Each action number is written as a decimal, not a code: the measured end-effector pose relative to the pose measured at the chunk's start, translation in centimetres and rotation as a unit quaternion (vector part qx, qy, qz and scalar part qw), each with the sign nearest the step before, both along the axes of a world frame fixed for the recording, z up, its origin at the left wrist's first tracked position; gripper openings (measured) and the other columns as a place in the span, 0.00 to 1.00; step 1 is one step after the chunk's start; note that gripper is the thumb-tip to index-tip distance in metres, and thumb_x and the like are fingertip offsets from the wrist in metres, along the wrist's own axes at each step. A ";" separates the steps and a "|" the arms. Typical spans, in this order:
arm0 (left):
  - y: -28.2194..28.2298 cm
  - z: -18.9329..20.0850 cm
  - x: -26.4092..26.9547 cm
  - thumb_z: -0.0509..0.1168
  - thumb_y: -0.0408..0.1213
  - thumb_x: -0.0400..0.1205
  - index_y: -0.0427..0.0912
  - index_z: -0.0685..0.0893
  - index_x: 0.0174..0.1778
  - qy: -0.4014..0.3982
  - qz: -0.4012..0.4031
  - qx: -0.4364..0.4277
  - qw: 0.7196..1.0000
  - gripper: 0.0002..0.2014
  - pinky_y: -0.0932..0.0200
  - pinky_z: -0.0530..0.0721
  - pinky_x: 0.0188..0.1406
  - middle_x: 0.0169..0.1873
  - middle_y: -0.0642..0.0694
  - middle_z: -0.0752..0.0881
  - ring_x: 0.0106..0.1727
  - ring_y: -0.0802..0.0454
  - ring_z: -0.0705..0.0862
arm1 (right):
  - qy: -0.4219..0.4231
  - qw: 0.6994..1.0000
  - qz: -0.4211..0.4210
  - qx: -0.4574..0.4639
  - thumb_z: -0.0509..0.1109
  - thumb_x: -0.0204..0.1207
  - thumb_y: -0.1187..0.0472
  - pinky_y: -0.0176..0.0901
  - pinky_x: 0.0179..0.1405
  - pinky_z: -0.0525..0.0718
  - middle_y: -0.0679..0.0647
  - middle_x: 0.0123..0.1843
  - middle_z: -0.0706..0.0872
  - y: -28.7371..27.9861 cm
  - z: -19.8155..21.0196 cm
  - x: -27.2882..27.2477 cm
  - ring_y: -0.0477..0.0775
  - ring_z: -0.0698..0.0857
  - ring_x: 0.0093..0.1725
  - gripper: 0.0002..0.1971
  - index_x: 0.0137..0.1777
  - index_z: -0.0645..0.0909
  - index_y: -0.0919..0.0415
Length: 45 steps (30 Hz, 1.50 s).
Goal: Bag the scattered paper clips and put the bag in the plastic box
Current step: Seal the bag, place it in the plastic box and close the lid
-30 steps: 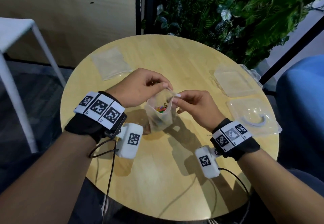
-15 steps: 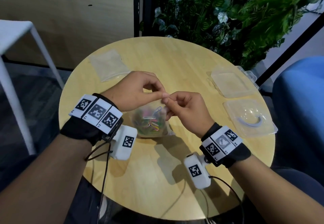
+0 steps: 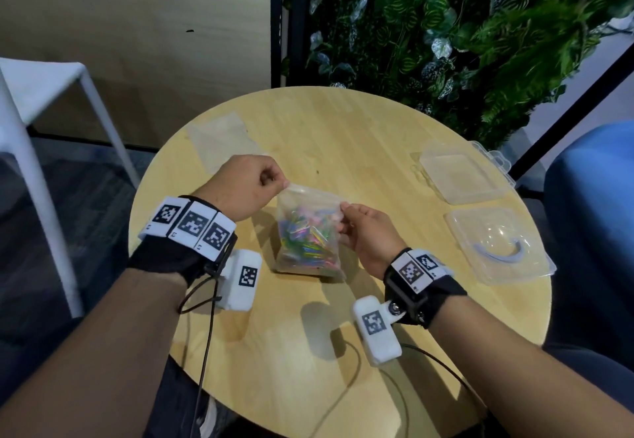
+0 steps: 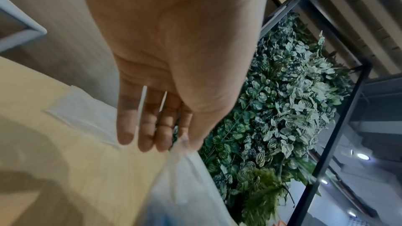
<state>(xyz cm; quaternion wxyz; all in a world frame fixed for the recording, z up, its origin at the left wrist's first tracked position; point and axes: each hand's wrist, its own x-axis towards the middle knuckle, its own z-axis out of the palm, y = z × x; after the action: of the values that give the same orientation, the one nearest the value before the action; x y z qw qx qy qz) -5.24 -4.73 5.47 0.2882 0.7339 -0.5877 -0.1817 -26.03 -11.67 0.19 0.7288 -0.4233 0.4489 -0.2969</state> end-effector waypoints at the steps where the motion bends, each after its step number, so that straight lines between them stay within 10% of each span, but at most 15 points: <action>1: -0.5 -0.3 0.0 0.69 0.38 0.84 0.44 0.87 0.44 -0.015 0.012 0.007 1.000 0.05 0.58 0.79 0.46 0.40 0.44 0.88 0.43 0.47 0.83 | -0.001 1.000 0.001 0.019 0.60 0.85 0.63 0.34 0.24 0.82 0.55 0.28 0.80 -0.1 -0.4 0.7 0.46 0.79 0.22 0.11 0.41 0.77 0.64; 4: -2.1 -1.8 0.3 0.65 0.36 0.85 0.42 0.88 0.48 -0.052 0.039 0.029 0.997 0.07 0.50 0.84 0.52 0.46 0.40 0.89 0.50 0.41 0.86 | 0.046 0.996 0.047 0.055 0.58 0.84 0.66 0.39 0.27 0.85 0.57 0.31 0.79 -0.9 -0.6 1.9 0.50 0.80 0.24 0.07 0.49 0.77 0.67; 7: -3.6 -2.9 1.3 0.66 0.38 0.85 0.45 0.90 0.53 -0.106 0.068 0.038 0.991 0.07 0.43 0.82 0.61 0.58 0.35 0.82 0.60 0.37 0.83 | 0.213 0.966 0.110 -0.097 0.62 0.82 0.67 0.45 0.30 0.86 0.58 0.36 0.85 -3.7 0.2 0.5 0.55 0.84 0.29 0.07 0.55 0.80 0.67; 12: -5.0 -3.3 3.7 0.69 0.36 0.82 0.52 0.91 0.54 -0.125 0.143 0.129 0.973 0.09 0.45 0.68 0.79 0.82 0.39 0.65 0.82 0.38 0.64 | 0.587 0.690 0.089 -0.413 0.65 0.74 0.72 0.49 0.45 0.84 0.57 0.61 0.82 -10.3 3.2 -7.2 0.60 0.85 0.52 0.18 0.60 0.85 0.55; 18: -5.2 -4.1 4.2 0.61 0.27 0.85 0.42 0.76 0.80 -0.131 0.118 0.236 0.956 0.25 0.49 0.71 0.78 0.84 0.40 0.68 0.81 0.36 0.70 | 0.736 0.575 0.060 -0.353 0.70 0.71 0.68 0.55 0.51 0.82 0.67 0.70 0.71 -16.0 3.0 -14.5 0.70 0.78 0.61 0.29 0.72 0.72 0.56; 25: -5.9 -3.1 4.3 0.63 0.18 0.78 0.39 0.81 0.74 -0.053 0.165 0.085 0.981 0.27 0.47 0.81 0.66 0.72 0.36 0.81 0.70 0.34 0.81 | 0.693 0.583 0.173 -0.387 0.63 0.78 0.68 0.48 0.58 0.82 0.59 0.56 0.89 -17.8 3.0 -13.2 0.64 0.85 0.55 0.15 0.59 0.87 0.58; 33: -6.4 1.1 1.4 0.52 0.09 0.68 0.35 0.86 0.68 -0.062 0.011 -0.285 0.956 0.36 0.55 0.75 0.77 0.67 0.38 0.86 0.70 0.42 0.83 | 0.542 0.649 0.285 -0.452 0.71 0.79 0.57 0.39 0.50 0.78 0.49 0.53 0.91 -12.1 3.0 -7.4 0.50 0.85 0.49 0.10 0.56 0.90 0.54; 41: -4.1 0.3 -7.7 0.56 0.07 0.70 0.39 0.90 0.62 -0.013 -0.199 -0.214 0.956 0.33 0.60 0.77 0.74 0.60 0.44 0.90 0.65 0.51 0.86 | 0.424 0.700 0.339 -0.465 0.70 0.78 0.57 0.32 0.47 0.79 0.49 0.51 0.92 -2.5 3.3 -7.1 0.45 0.87 0.45 0.10 0.54 0.90 0.56; 45: -2.4 -0.9 -10.2 0.55 0.09 0.72 0.41 0.89 0.64 0.005 -0.261 -0.140 0.955 0.32 0.67 0.76 0.70 0.62 0.47 0.88 0.65 0.55 0.84 | 0.453 0.762 0.211 -0.411 0.76 0.73 0.51 0.35 0.37 0.79 0.45 0.39 0.90 -1.5 4.3 -11.0 0.43 0.86 0.37 0.07 0.42 0.88 0.54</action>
<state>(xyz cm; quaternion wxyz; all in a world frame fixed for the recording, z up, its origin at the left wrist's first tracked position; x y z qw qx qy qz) -15.48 -7.13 4.55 0.3337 0.5058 -0.7770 -0.1705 -37.08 -13.22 4.45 0.2410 -0.8516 0.4610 -0.0654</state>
